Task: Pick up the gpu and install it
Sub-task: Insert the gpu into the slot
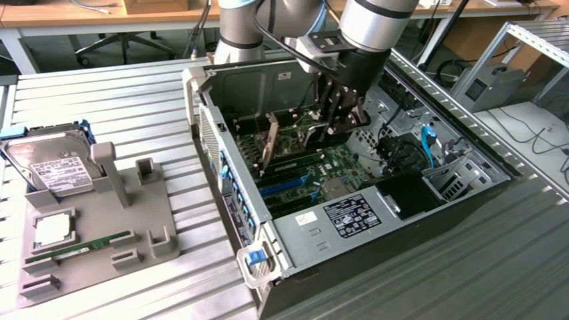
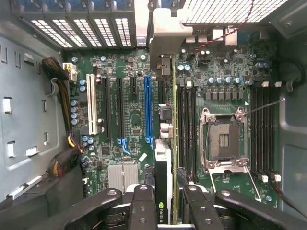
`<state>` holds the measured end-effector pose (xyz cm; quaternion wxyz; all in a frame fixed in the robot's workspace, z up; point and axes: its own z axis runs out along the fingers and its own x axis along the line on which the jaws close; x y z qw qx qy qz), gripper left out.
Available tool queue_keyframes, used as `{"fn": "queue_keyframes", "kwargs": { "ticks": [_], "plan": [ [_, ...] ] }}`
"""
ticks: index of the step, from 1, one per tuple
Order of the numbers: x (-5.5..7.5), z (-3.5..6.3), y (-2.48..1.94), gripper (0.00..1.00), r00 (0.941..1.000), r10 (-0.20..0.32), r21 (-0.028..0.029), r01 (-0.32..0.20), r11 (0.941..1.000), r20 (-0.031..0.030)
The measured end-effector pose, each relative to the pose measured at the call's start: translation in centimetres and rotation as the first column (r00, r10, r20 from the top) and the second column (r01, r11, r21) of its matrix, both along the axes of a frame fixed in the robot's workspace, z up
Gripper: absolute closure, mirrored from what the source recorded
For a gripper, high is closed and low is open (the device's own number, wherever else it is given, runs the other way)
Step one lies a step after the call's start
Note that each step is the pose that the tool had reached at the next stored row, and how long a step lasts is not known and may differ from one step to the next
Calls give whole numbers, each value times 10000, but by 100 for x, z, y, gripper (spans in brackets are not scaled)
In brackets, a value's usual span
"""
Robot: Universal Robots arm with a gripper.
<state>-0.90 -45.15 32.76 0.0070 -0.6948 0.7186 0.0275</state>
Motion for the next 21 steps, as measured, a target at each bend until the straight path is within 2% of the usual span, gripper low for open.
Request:
{"fn": "queue_keyframes", "kwargs": {
  "ticks": [14,21],
  "plan": [
    [-36,-205,0,73,10000,51,1,-51,10000,4],
    [-40,-223,0,73,10000,64,2,-64,10000,6]
  ]
}}
